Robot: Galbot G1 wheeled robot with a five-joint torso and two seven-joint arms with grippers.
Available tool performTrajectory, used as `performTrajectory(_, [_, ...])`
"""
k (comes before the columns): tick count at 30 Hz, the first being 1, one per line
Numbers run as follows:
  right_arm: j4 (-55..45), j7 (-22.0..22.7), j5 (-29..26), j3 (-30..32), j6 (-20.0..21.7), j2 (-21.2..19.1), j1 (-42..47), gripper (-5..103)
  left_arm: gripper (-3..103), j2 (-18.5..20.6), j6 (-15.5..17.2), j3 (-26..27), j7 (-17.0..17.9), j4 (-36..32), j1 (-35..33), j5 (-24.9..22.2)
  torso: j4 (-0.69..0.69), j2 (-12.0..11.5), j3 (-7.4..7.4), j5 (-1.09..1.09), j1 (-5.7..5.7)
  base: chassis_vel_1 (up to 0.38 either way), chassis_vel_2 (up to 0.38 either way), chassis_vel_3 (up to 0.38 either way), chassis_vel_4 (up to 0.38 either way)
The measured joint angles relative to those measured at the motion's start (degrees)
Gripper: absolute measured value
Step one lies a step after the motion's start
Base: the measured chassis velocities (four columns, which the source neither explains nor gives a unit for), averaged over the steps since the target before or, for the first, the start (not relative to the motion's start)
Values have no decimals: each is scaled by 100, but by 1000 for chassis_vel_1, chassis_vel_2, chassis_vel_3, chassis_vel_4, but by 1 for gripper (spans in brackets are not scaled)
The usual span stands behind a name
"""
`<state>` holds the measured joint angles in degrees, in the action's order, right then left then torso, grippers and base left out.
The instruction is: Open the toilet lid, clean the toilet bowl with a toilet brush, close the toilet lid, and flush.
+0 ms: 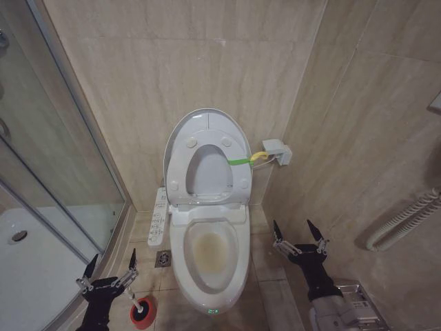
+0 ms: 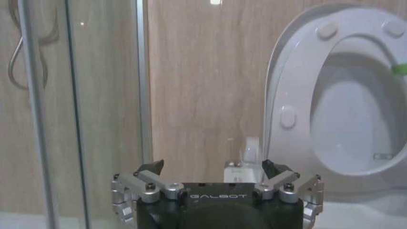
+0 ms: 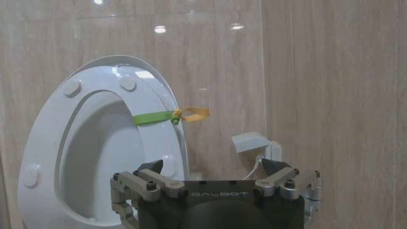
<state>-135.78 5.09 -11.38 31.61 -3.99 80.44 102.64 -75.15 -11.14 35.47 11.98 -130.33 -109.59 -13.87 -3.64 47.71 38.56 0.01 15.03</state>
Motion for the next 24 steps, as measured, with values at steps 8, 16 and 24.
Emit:
performTrajectory(8, [0, 1, 0, 0, 0, 0, 0, 100, 100, -55, -54, -47, -217, -176, -235, 284, 0, 0, 0, -1, 0, 0, 0, 0, 0])
performTrajectory(16, [0, 0, 0, 0, 0, 0, 0, 100, 100, -15, -129, 241, -195, -490, -444, 502, 0, 0, 0, -1, 0, 0, 0, 0, 0])
performTrajectory(24, [0, 0, 0, 0, 0, 0, 0, 100, 100, -168, -189, 9, -64, -688, -500, 366, -1, 0, 0, 0, 0, 0, 0, 0, 0])
